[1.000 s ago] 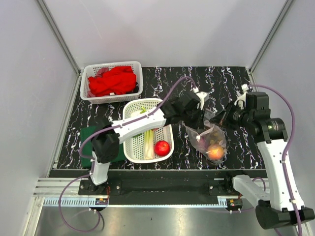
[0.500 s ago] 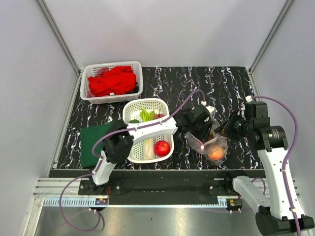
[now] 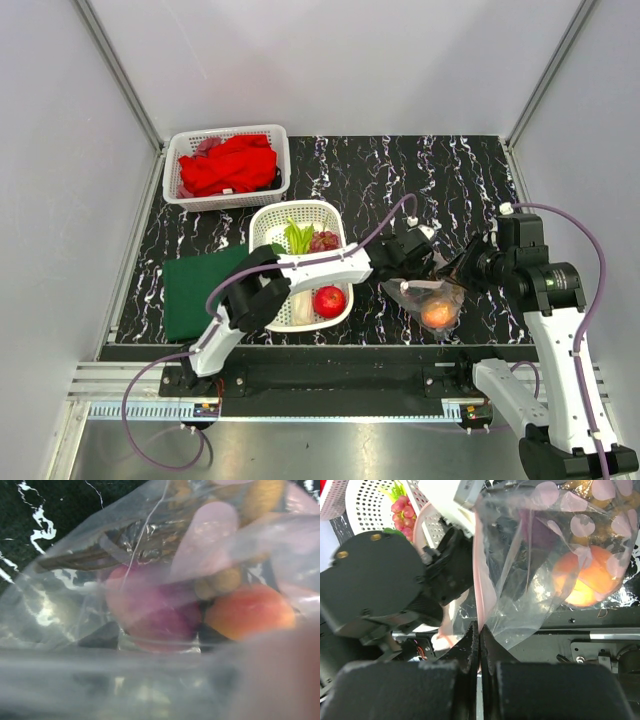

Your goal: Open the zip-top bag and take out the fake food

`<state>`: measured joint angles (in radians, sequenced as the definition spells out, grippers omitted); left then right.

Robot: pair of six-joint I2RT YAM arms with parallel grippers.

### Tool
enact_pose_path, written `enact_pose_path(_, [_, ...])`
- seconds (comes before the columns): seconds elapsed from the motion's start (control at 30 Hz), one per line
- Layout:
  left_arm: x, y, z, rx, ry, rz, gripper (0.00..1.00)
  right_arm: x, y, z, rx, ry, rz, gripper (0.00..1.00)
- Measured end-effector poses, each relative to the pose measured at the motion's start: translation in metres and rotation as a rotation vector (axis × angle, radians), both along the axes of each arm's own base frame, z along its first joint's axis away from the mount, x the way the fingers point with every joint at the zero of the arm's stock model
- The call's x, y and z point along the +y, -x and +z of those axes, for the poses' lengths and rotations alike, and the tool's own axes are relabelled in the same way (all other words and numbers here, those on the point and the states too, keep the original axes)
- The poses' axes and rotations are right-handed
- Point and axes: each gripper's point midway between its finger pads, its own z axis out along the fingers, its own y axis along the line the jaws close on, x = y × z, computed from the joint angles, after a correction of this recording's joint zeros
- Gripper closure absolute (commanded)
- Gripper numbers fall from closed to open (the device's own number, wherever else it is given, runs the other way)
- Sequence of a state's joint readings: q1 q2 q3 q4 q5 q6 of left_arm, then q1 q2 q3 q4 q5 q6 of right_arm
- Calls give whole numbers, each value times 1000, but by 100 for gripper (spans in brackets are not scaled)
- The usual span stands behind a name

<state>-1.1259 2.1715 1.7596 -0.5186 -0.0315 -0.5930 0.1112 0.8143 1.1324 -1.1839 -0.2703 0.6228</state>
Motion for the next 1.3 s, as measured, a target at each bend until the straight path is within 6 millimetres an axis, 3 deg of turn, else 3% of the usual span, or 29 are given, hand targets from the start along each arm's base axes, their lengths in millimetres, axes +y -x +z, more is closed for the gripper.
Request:
enact_pose_path(0.3, [-14,-11,-17,-47,5,45,29,-1,6,-11,34,12,8,100])
enact_pose_path(0.4, [-16,-20,-15,-99,8,52,43,-2,7,-11,32,20,20,100])
enact_pose_path(0.43, [-16,-24,-14,-120,12,54,59,-2,8,-11,34,21,22,100])
enact_pose_path(0.53, [-18,-33,-13,-177,21,55,76,-2,11,-13,41,27,30,100])
enact_pose_path(0.73, [-8,-35,-8,-218,7,47,96,-3,13,-10,36,30,35,100])
enact_pose_path(0.93, [9,-32,19,-254,8,24,100,-3,13,-4,14,30,37,100])
enact_pose_path(1.1, [22,-23,57,-276,44,-16,100,-2,9,1,-3,30,37,100])
enact_pose_path(1.3, [21,5,92,-162,111,-109,100,-5,-1,6,-31,57,45,100])
